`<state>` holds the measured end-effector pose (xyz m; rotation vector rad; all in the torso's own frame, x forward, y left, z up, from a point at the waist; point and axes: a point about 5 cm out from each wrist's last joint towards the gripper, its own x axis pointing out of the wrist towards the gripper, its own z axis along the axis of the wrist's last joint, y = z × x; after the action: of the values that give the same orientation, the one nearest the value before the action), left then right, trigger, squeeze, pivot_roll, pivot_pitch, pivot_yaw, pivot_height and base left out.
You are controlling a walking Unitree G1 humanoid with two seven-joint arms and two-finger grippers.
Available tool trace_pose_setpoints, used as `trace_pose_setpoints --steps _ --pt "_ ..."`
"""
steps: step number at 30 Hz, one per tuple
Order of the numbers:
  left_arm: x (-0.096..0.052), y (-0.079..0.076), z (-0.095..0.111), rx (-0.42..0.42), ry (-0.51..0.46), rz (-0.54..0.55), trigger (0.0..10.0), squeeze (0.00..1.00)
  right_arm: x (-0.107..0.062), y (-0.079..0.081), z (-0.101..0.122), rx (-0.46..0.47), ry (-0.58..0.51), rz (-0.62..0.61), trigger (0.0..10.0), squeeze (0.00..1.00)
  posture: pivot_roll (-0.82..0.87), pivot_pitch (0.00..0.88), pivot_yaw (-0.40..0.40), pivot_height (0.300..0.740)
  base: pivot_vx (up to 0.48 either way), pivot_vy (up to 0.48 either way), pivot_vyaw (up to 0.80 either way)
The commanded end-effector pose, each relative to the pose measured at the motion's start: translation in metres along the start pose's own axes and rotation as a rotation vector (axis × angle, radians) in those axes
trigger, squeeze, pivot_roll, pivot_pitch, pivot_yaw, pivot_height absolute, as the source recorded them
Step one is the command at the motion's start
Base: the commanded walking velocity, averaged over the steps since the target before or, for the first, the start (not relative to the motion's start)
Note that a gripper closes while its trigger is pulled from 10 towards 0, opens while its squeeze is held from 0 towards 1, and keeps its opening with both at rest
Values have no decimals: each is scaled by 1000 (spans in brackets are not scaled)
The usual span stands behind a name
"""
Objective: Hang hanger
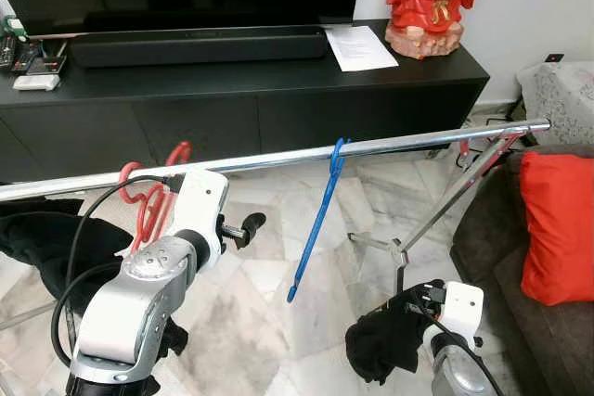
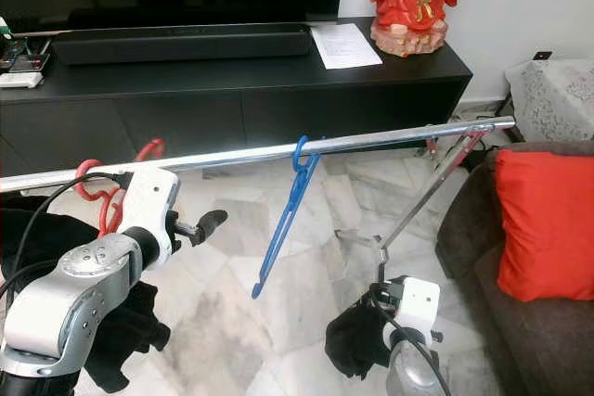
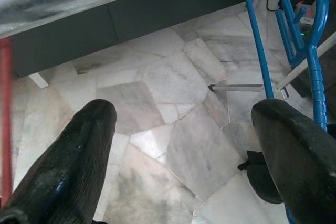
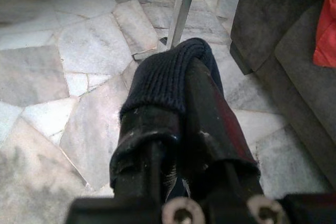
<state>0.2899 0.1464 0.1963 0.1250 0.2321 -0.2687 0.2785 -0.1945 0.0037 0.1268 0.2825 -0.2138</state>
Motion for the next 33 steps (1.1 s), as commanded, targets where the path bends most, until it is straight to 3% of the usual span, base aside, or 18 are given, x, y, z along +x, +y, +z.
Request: trace_pose_setpoints --steps 1,21,22,23,25,33 --pt "-3 -2 4 1 -8 -12 10000 0 -1 -2 -2 -4 8 -6 10000 0 -11 190 -49 740 0 0 0" --pt "-3 -2 4 1 -8 -12 10000 0 -1 -2 -2 -4 8 -6 10000 0 -11 190 -49 740 0 0 0" --pt "-15 14 4 50 -3 -43 10000 0 -1 -2 -3 -10 16 1 10000 0 -6 171 -46 740 0 0 0" --pt "-15 14 4 50 -3 -43 10000 0 -1 -2 -3 -10 16 1 10000 0 -6 171 -46 740 0 0 0" --pt "-32 32 3 132 5 -86 10000 0 -2 -3 -6 -18 28 9 10000 0 -3 174 -47 740 0 0 0" --pt "-35 23 -3 154 -17 -157 10000 0 -2 -1 -6 -18 31 14 10000 0 -4 179 -49 740 0 0 0"
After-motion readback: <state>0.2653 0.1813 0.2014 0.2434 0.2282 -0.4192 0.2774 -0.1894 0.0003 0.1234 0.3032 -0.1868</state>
